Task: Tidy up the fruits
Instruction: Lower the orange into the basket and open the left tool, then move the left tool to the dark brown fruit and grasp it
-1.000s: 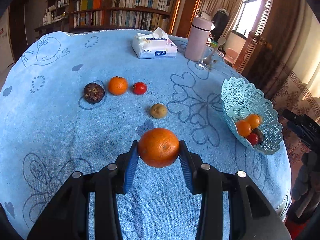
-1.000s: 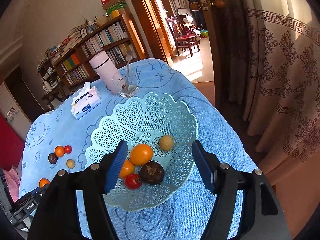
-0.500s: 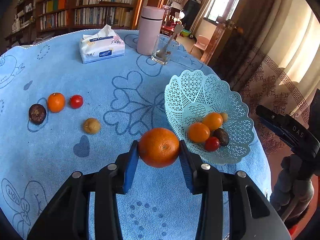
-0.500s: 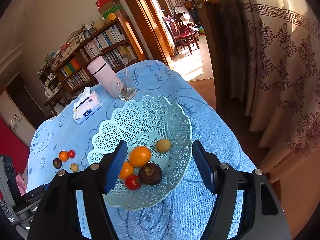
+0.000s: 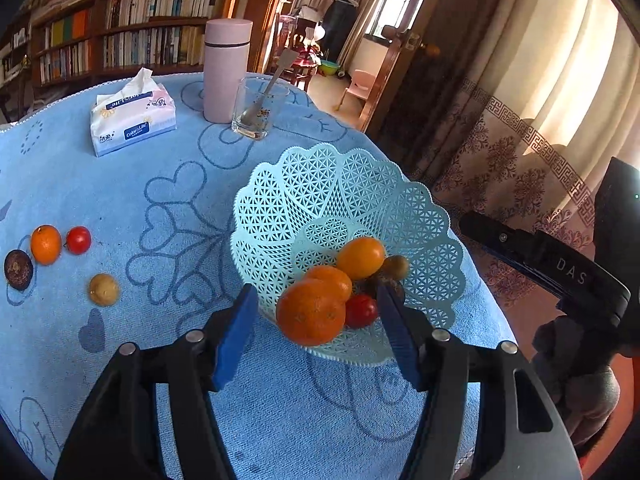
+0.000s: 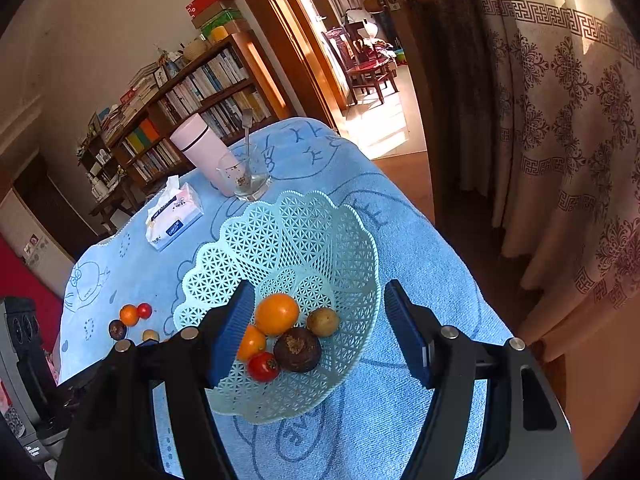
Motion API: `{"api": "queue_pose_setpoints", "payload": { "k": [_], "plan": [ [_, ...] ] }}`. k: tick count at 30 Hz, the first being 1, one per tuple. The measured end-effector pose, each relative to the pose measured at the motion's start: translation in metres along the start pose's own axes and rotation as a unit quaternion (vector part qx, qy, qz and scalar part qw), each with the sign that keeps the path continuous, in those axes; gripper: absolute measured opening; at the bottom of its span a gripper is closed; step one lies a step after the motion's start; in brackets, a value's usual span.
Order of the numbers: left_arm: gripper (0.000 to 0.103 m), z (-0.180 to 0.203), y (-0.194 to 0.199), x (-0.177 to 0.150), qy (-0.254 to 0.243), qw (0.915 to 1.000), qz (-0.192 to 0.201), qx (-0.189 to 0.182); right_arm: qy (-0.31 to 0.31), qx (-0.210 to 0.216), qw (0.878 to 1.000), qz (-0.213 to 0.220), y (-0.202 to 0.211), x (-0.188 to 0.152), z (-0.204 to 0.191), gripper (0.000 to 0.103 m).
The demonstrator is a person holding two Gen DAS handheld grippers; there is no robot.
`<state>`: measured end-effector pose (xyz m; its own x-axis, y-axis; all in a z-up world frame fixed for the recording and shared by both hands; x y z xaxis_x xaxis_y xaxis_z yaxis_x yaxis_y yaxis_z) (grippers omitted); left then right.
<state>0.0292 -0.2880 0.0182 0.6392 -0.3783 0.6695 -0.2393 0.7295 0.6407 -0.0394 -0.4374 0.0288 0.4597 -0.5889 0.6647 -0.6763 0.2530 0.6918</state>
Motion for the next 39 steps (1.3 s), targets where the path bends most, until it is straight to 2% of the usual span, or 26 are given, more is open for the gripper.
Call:
{"api": "queue_pose_setpoints", "payload": {
  "k": [2,6,11,17,22,28,33,39],
  "plan": [
    [0.081,0.000,0.010,0.005,-0.008,0.9997,0.022,0.002,-0.003,0.000,1.000,0.001,0.000,0.001,0.001,0.069],
    [0.082,-0.011,0.026,0.009,-0.003,0.9991,0.037,0.022,-0.006,0.002,1.000,0.000,0.000,0.001,0.003,0.073],
    [0.082,-0.029,0.044,0.008,0.005,0.9974,0.051,0.050,0.002,0.006,1.000,0.001,0.004,-0.001,-0.003,0.074],
    [0.083,-0.075,0.070,0.005,0.056,0.9932,0.067,0.077,0.010,0.009,1.000,0.004,0.006,-0.004,-0.009,0.075],
    [0.083,-0.125,0.095,0.001,0.095,0.9857,0.079,0.115,0.017,0.010,1.000,0.000,0.004,-0.007,-0.015,0.075],
    [0.083,-0.191,0.123,-0.013,0.146,0.9707,0.088,0.169,0.027,0.012,1.000,-0.003,0.003,-0.011,-0.021,0.075],
    [0.083,-0.233,0.128,-0.022,0.157,0.9592,0.076,0.222,0.038,0.025,0.999,-0.008,0.005,-0.017,-0.033,0.075],
    [0.083,-0.261,0.118,-0.028,0.174,0.9536,0.062,0.238,0.067,0.052,0.996,-0.017,0.009,-0.028,-0.058,0.075]
  ]
}}
Point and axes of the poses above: each gripper's, at about its wrist camera, not at the fingertips, and y roughly against the way its jaws point, z to its right, x to its top, the point moved 9 cm from there along -y, roughly the way its jaws point, and after that the axes turned 9 degrees about -x, right-handed, at the moved point
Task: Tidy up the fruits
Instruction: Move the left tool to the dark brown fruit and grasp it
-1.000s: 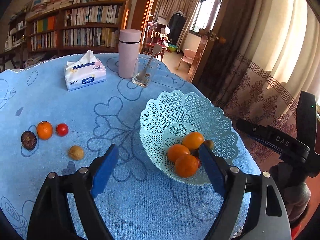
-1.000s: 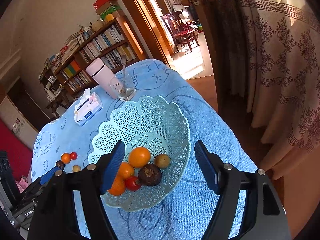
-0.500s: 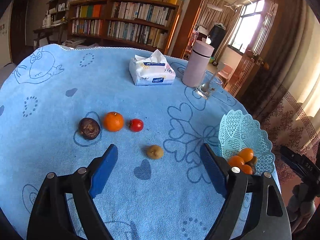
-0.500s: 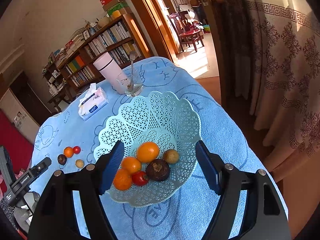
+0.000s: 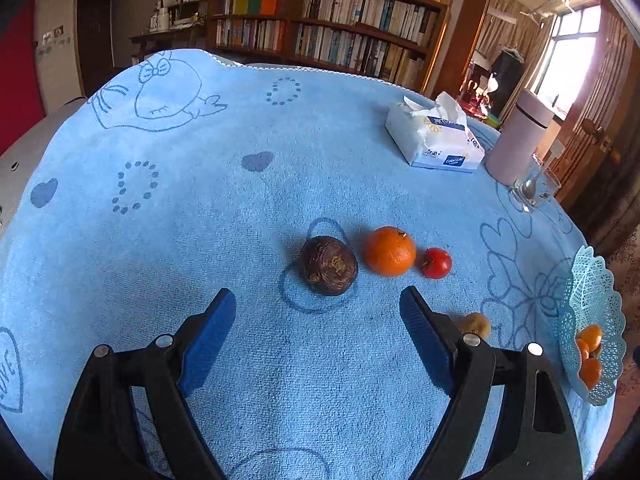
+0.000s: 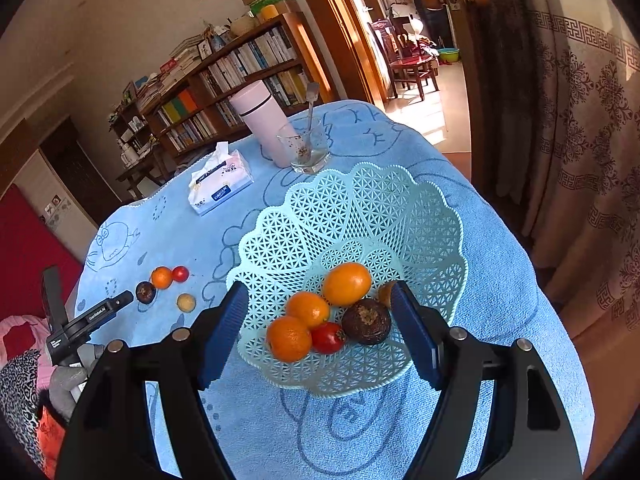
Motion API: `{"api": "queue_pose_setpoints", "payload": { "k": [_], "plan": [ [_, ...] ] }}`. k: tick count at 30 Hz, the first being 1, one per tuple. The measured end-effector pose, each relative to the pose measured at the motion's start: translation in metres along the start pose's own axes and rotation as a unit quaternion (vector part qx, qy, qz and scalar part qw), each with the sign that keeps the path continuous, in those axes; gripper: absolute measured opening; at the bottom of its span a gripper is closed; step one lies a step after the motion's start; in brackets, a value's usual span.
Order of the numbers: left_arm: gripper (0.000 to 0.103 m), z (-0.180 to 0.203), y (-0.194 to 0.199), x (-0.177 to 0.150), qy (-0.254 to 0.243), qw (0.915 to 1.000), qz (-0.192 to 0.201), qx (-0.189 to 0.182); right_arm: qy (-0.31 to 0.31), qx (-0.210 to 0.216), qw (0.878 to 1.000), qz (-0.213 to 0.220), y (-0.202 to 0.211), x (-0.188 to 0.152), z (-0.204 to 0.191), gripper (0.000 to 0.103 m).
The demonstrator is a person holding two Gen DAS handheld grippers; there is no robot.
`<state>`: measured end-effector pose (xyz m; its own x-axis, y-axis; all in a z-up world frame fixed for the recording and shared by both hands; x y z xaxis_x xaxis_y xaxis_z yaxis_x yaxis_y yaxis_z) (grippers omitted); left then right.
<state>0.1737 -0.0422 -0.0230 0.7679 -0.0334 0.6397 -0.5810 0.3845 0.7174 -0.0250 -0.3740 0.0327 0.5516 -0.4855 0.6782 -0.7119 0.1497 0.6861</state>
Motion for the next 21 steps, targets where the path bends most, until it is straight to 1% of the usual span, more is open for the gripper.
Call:
{"api": "queue_pose_setpoints", "payload": {
  "k": [6,15,18,20,21],
  "plan": [
    [0.083,-0.007,-0.015,-0.001,-0.005,0.9998,-0.012,0.016,0.023,0.020,0.999,-0.009,-0.004,-0.005,-0.027,0.075],
    [0.083,-0.007,-0.040,0.003,0.000,0.9992,-0.034,0.020,0.052,0.037,0.998,-0.022,-0.012,-0.016,-0.062,0.075],
    [0.078,-0.008,-0.047,0.005,0.009,0.9990,-0.039,0.019,0.060,0.038,0.997,-0.029,-0.017,-0.021,-0.068,0.075],
    [0.075,-0.008,-0.051,0.008,0.007,0.9991,-0.034,0.022,0.064,0.037,0.997,-0.036,-0.022,-0.025,-0.072,0.075],
    [0.069,-0.007,-0.051,0.010,0.006,0.9994,-0.031,0.017,0.067,0.036,0.996,-0.039,-0.025,-0.027,-0.074,0.075]
  ]
}}
Point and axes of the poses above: each gripper's, at about its wrist camera, not at the fingertips, and y roughly against the way its jaws point, z to its right, x to its top, the point moved 9 cm from there along -y, roughly the way its jaws point, and after that the axes turned 9 degrees about -x, right-handed, at the moved point
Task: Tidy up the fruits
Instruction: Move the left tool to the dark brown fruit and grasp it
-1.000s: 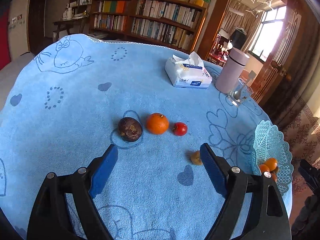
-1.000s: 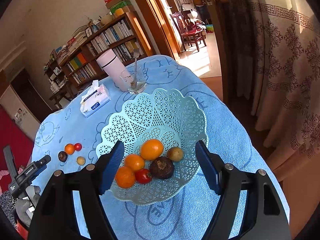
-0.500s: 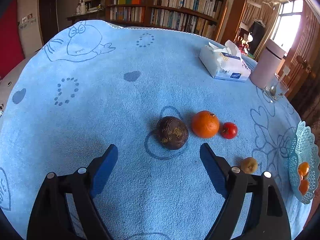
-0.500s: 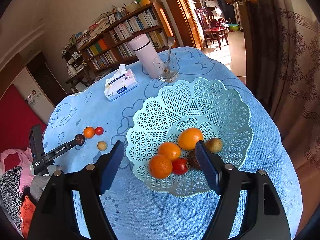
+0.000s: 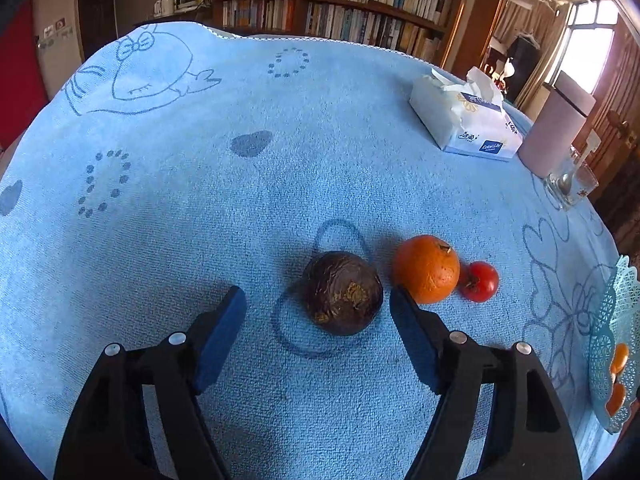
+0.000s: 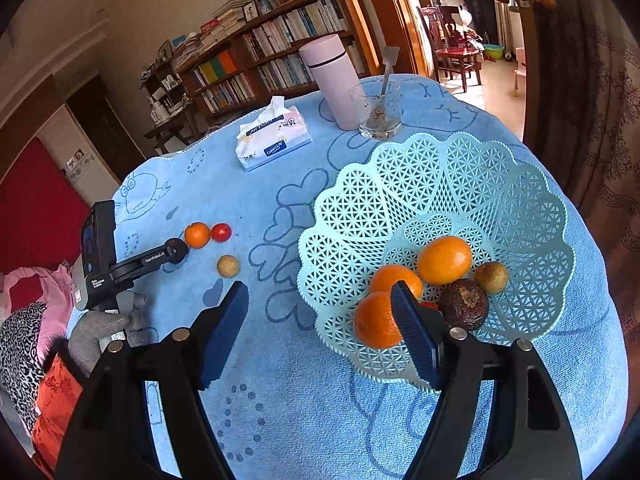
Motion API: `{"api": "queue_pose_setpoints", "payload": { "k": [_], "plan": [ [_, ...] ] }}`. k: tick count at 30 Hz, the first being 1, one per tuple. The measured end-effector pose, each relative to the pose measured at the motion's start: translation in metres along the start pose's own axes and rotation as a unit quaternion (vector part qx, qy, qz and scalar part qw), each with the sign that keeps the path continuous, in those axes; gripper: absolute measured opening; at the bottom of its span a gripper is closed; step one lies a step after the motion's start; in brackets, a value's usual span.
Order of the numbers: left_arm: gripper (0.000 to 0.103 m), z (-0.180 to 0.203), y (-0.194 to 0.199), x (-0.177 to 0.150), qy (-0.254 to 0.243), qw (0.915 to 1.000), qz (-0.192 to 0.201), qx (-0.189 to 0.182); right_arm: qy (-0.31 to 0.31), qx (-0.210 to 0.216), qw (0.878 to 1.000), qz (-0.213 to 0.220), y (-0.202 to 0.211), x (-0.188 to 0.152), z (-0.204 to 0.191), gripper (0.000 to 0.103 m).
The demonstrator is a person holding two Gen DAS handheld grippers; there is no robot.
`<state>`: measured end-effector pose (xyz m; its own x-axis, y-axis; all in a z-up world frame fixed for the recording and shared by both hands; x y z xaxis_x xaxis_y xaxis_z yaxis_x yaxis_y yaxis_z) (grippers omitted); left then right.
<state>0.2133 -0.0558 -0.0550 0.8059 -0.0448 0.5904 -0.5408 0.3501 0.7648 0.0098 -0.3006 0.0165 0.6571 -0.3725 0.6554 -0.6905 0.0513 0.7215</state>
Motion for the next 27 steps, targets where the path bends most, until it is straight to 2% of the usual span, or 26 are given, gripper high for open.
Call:
{"api": "queue_pose_setpoints", "payload": {
  "k": [2,4,7,15,21,27],
  "plan": [
    [0.061,0.003,-0.002,0.004,0.001,0.9999,0.002,-0.012,0.006,-0.002,1.000,-0.007,-0.006,-0.003,-0.004,0.075],
    [0.047,0.006,-0.003,0.005,-0.004,0.9998,0.000,-0.019,0.012,-0.002,1.000,-0.013,-0.010,-0.007,-0.009,0.075],
    [0.043,0.010,-0.003,0.003,-0.021,0.9996,0.001,-0.019,0.023,0.000,1.000,-0.017,-0.013,-0.010,-0.019,0.075],
    [0.042,0.005,0.020,-0.004,0.019,0.9985,0.004,-0.051,0.039,0.001,0.999,-0.018,-0.018,-0.010,-0.039,0.075],
    [0.042,0.015,0.064,-0.009,0.003,0.9984,0.040,-0.039,0.045,0.014,0.998,-0.031,-0.028,-0.007,-0.058,0.075],
    [0.042,0.022,0.096,-0.021,0.001,0.9969,0.062,-0.049,0.068,0.034,0.995,-0.062,-0.053,-0.009,-0.091,0.075]
  ]
}}
Point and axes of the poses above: each gripper's, at about its wrist camera, not at the fingertips, and y roughly against the way its jaws point, z to its right, x to its top, the point moved 9 cm from there along -y, roughly the way its jaws point, and after that the axes turned 9 degrees about -x, right-handed, at the moved point
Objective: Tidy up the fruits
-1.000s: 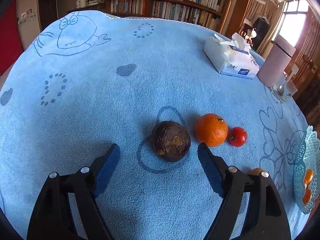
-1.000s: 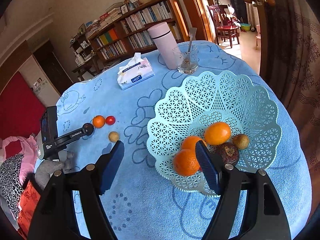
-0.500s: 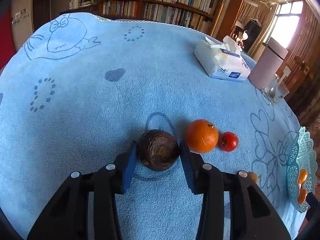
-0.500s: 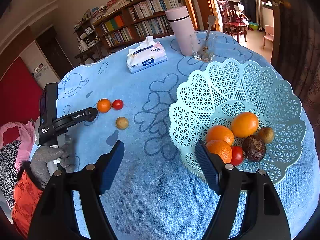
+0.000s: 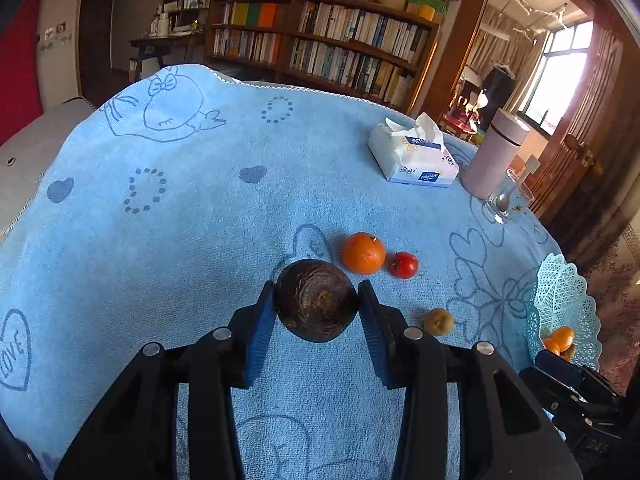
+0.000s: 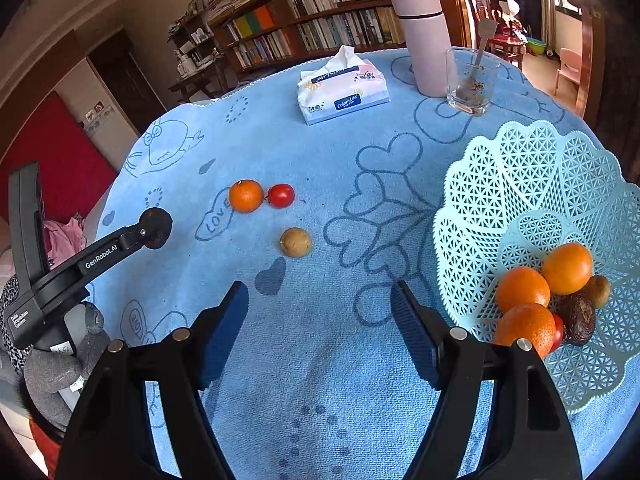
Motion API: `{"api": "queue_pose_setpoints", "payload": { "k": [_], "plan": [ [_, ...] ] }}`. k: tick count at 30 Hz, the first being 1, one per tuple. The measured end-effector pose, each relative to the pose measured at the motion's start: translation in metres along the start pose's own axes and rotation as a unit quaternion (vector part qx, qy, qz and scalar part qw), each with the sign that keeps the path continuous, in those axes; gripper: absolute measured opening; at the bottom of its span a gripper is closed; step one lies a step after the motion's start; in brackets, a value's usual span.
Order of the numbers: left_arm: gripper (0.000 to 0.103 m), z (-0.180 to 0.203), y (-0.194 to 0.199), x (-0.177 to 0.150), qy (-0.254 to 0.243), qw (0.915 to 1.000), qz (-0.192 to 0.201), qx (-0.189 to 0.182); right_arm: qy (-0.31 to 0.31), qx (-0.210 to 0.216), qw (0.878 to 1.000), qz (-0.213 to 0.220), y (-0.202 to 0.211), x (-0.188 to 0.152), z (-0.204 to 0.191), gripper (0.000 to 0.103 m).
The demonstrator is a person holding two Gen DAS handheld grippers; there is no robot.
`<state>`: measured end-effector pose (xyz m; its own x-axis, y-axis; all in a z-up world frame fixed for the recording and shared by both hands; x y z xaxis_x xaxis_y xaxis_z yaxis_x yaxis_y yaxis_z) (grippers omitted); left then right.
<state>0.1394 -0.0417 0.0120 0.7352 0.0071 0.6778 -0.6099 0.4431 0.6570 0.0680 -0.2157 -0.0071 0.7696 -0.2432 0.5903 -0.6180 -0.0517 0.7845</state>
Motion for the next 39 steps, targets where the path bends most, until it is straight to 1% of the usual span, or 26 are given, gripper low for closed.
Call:
{"api": "queue_pose_setpoints", "payload": {
  "k": [2,7,8,11,13,16,18,19,20,21,22,24,27,31,36,39],
  "plan": [
    [0.042,0.002,0.008,-0.004,0.001,1.0000,0.003,-0.009,0.010,0.006,1.000,-0.010,-0.013,0.003,-0.012,0.075],
    [0.042,-0.002,0.020,-0.013,0.002,0.9998,0.004,-0.019,0.039,-0.004,0.999,-0.024,-0.042,0.015,-0.035,0.074],
    [0.042,-0.004,0.022,-0.015,0.003,0.9998,0.004,-0.021,0.045,-0.004,0.999,-0.027,-0.046,0.017,-0.039,0.073],
    [0.042,-0.010,0.026,-0.017,0.009,0.9996,0.007,-0.027,0.055,-0.012,0.998,-0.036,-0.059,0.023,-0.047,0.066],
    [0.042,-0.013,0.028,-0.019,0.010,0.9995,0.008,-0.030,0.057,-0.021,0.997,-0.041,-0.068,0.025,-0.049,0.064],
    [0.042,-0.018,0.031,-0.021,0.011,0.9994,0.008,-0.031,0.058,-0.038,0.996,-0.053,-0.084,0.025,-0.047,0.054],
    [0.042,-0.022,0.032,-0.022,0.016,0.9993,0.010,-0.031,0.059,-0.048,0.995,-0.063,-0.092,0.023,-0.045,0.042],
    [0.042,-0.025,0.032,-0.022,0.020,0.9993,0.010,-0.030,0.061,-0.053,0.995,-0.066,-0.095,0.022,-0.044,0.038],
    [0.043,-0.027,0.031,-0.023,0.024,0.9992,0.009,-0.030,0.063,-0.057,0.994,-0.066,-0.096,0.022,-0.043,0.031],
    [0.045,-0.030,0.030,-0.023,0.028,0.9991,0.006,-0.030,0.065,-0.060,0.994,-0.063,-0.094,0.022,-0.042,0.029],
    [0.052,-0.032,0.030,-0.024,0.032,0.9990,0.005,-0.030,0.062,-0.058,0.994,-0.061,-0.091,0.023,-0.042,0.029],
    [0.060,-0.037,0.028,-0.025,0.036,0.9990,0.006,-0.026,0.057,-0.049,0.996,-0.047,-0.078,0.027,-0.043,0.029],
    [0.061,-0.041,0.020,-0.026,0.042,0.9989,-0.001,-0.023,0.063,-0.046,0.997,-0.019,-0.053,0.034,-0.045,0.029],
    [0.061,-0.042,0.008,-0.030,0.040,0.9989,-0.017,-0.019,0.057,-0.034,0.998,0.002,-0.026,0.039,-0.042,0.029],
    [0.061,-0.044,-0.009,-0.036,0.038,0.9984,-0.039,-0.013,0.037,-0.027,0.999,0.010,-0.007,0.041,-0.029,0.029],
    [0.061,-0.049,-0.019,-0.041,0.039,0.9980,-0.050,-0.003,0.027,-0.028,0.999,0.014,0.001,0.039,-0.020,0.029]
  ]
}}
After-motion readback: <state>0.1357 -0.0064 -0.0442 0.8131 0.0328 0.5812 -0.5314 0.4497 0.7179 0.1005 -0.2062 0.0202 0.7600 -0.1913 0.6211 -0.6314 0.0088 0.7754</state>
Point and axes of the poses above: each gripper's, at about its wrist camera, not at the fingertips, and y roughly against the way its jaws point, z to its right, x to its top, the point moved 9 cm from there along -y, roughly the way its jaws point, and after that the axes turned 9 degrees about -x, right-handed, at the moved point
